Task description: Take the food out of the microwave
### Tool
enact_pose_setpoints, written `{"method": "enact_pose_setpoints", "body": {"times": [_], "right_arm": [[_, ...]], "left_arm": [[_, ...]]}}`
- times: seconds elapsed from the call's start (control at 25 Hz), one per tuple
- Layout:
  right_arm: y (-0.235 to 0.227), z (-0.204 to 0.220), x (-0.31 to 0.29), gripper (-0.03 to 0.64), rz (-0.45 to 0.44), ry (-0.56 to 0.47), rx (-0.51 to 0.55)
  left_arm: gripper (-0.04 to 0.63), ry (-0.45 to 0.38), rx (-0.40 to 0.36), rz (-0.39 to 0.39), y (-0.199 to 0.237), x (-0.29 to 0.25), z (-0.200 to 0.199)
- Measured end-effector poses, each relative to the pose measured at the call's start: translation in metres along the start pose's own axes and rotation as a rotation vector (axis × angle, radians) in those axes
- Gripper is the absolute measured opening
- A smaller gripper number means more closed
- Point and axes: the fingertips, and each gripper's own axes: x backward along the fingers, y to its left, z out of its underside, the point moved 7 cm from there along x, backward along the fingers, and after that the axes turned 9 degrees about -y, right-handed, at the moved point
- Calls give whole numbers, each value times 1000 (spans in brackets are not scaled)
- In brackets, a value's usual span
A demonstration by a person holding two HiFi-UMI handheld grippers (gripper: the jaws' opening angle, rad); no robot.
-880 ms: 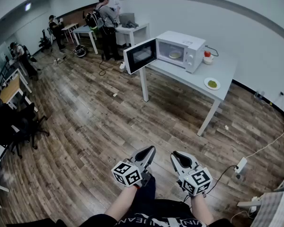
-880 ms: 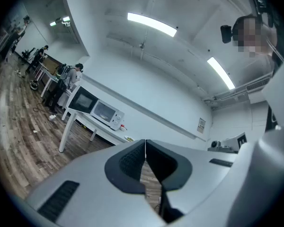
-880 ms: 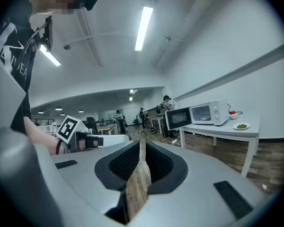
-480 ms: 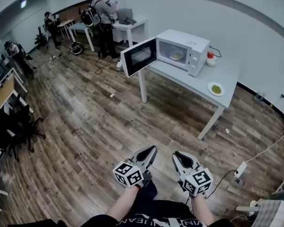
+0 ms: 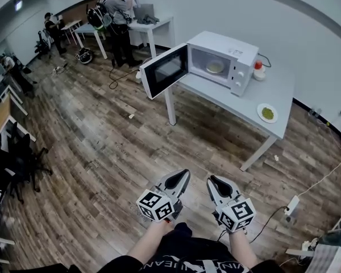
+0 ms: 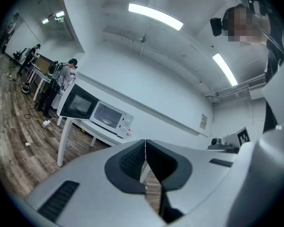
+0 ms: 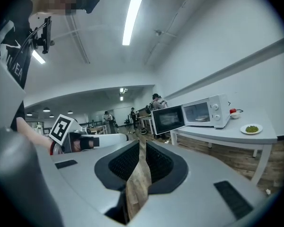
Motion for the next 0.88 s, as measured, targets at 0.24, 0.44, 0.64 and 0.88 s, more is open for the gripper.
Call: {"method": "enact_pose_setpoints", "body": {"times": [0.24,0.44,0.64,0.88], "right_arm": [[-29,-7,-56,60,27,-31,-6],[-31,-14,-92,60,17,-49,-2],[-36,-7,-106,60,18,-26,-34],[-60,3,-125,60,37,3,-78]], "left_arm": [[12,34,-132,45,41,-37,-22],[12,14,-158,48,68,-46,-41],[12,14,-157,29,85,-47,-42],[12,37,-118,7,106,-61,-31]]}}
